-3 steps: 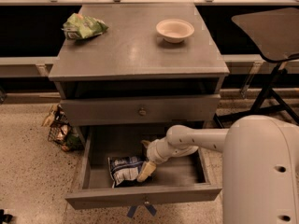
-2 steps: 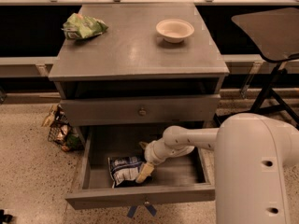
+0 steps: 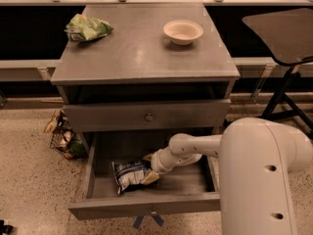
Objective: Pick blue chip bag from middle drawer and place on counter
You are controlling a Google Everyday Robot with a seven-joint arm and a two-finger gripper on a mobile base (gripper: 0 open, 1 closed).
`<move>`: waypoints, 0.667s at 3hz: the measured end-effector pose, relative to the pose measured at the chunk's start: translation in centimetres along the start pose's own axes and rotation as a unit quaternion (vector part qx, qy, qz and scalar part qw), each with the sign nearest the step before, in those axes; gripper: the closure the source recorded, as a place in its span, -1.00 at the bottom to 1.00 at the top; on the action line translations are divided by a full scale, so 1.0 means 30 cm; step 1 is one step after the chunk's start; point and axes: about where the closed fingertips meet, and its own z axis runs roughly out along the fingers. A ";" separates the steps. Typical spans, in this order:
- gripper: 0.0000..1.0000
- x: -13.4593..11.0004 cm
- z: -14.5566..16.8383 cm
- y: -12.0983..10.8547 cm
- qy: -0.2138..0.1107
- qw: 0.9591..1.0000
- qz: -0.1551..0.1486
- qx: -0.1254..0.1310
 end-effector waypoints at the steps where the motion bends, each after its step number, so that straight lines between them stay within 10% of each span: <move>1: 0.42 -0.007 -0.072 -0.007 -0.008 1.000 0.005 0.022; 2: 0.88 -0.031 -0.196 0.002 -0.027 0.999 -0.003 0.044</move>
Offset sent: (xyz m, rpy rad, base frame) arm -0.0086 -0.0634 0.1012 0.1069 -0.1478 -0.0837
